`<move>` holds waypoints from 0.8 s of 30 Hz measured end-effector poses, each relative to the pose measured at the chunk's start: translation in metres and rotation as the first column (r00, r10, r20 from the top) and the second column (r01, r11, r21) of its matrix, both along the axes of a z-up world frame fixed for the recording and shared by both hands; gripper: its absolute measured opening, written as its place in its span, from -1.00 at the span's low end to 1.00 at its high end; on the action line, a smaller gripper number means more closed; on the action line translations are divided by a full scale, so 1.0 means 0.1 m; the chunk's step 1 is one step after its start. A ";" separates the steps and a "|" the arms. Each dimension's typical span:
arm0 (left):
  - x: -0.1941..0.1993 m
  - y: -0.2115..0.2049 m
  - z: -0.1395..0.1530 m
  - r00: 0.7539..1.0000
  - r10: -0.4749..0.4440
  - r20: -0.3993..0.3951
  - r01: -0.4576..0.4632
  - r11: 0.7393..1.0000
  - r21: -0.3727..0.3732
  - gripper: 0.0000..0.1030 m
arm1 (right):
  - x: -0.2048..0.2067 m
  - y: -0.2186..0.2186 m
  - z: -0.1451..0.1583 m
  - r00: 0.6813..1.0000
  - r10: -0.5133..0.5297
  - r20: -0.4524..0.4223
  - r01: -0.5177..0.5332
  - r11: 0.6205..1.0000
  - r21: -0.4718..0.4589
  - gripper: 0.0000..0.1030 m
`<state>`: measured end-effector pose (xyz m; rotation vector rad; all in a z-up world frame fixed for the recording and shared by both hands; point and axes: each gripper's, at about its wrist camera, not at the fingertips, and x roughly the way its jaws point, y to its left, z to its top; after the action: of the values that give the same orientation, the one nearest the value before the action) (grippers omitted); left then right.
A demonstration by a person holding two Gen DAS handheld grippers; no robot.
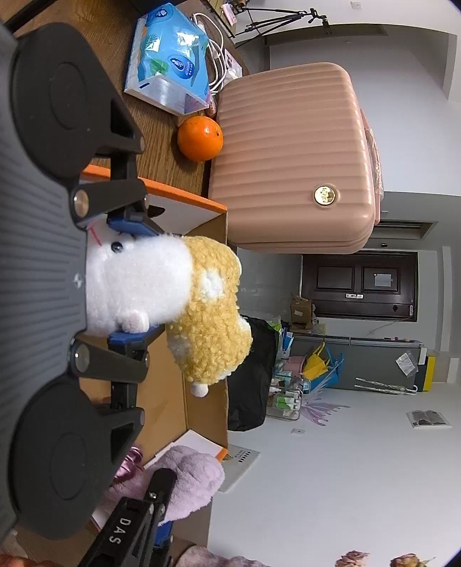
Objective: Organize soft objects
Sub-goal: 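Carry the sheep plush and lilac sock with both grippers over the cardboard box, then open both grippers to drop the sheep plush and sock into the box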
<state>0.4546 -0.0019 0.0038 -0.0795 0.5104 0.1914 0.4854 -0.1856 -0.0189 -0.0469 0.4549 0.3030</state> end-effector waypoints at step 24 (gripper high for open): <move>-0.06 0.07 0.04 0.995 0.086 0.046 -0.086 0.996 -0.005 1.00 | 0.03 -0.12 0.11 0.995 -0.096 0.030 0.096 0.995 0.004 1.00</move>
<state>0.4484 0.0050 0.0075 -0.1087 0.4618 0.2723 0.4882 -0.1974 -0.0080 -0.0264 0.4253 0.2079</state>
